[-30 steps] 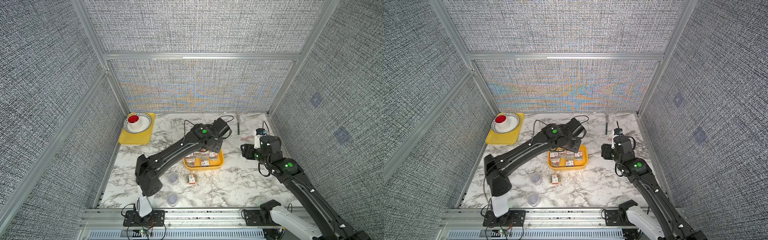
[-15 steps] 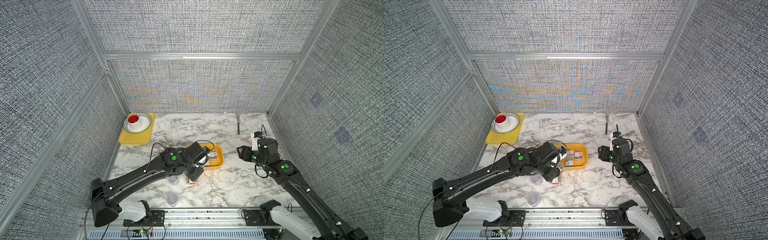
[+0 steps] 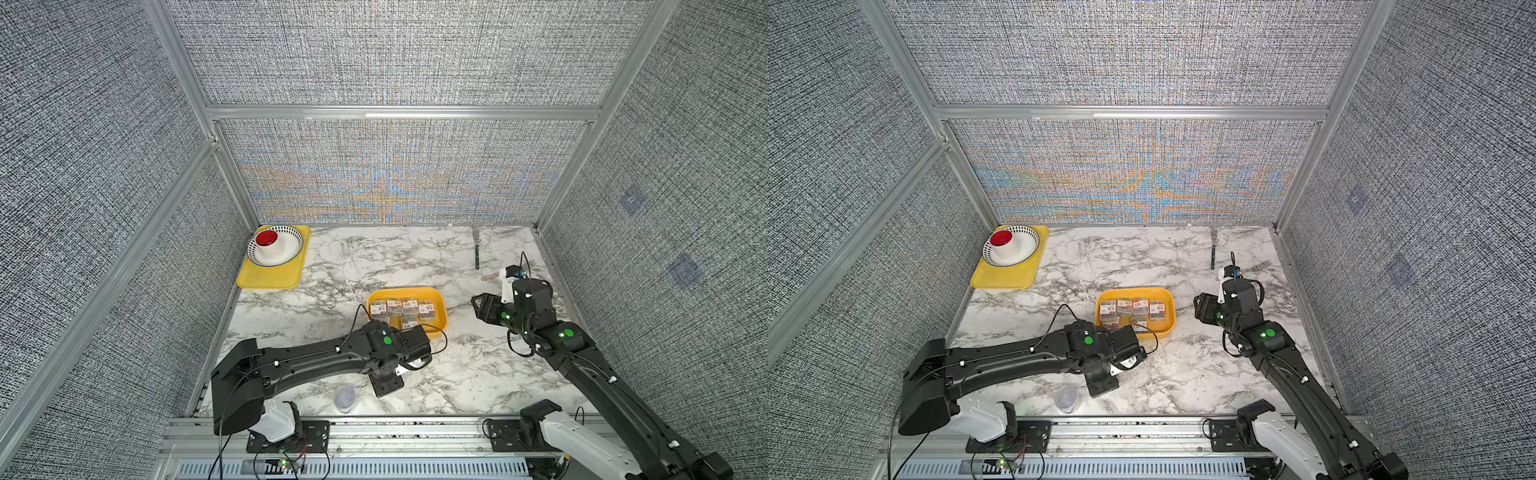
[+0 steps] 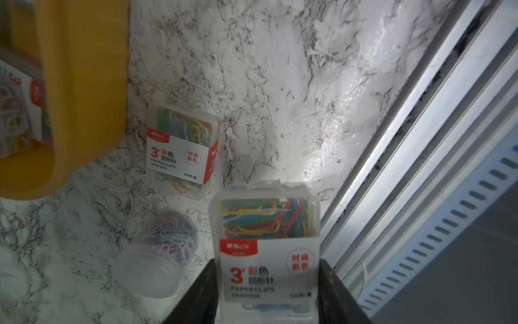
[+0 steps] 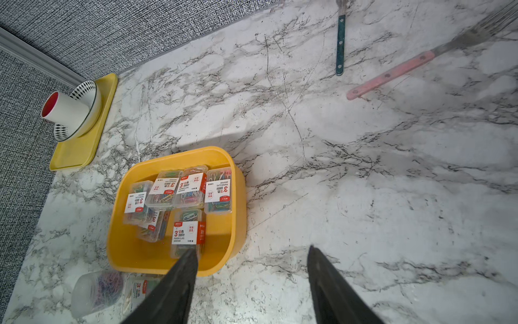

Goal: Take the paper clips out of the storage box
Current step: Place the boxed paper clips at the center of the board.

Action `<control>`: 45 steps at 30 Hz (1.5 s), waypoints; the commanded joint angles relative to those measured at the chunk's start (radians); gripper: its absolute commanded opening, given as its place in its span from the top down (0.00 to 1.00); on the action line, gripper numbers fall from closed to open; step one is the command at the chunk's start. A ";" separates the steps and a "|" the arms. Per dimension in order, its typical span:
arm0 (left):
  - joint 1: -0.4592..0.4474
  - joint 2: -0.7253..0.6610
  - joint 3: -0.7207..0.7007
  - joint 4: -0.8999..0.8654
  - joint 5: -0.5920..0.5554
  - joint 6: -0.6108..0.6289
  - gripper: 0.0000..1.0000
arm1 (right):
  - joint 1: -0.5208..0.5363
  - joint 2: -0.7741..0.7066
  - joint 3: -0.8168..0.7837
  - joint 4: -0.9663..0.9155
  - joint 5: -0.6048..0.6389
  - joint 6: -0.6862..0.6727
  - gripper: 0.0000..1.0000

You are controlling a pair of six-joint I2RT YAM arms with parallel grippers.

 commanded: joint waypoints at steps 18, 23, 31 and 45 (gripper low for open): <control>-0.035 0.173 0.018 0.036 -0.016 0.098 0.54 | 0.002 0.040 0.013 0.017 0.007 -0.030 0.35; -0.048 0.203 0.022 0.046 0.005 0.096 0.55 | 0.002 0.044 0.006 0.019 0.006 -0.031 0.35; -0.065 0.238 0.042 -0.006 -0.001 0.087 0.53 | 0.001 0.043 -0.006 0.018 0.007 -0.032 0.35; -0.071 0.270 0.048 -0.040 0.008 0.077 0.48 | 0.002 0.034 -0.020 0.020 0.006 -0.031 0.35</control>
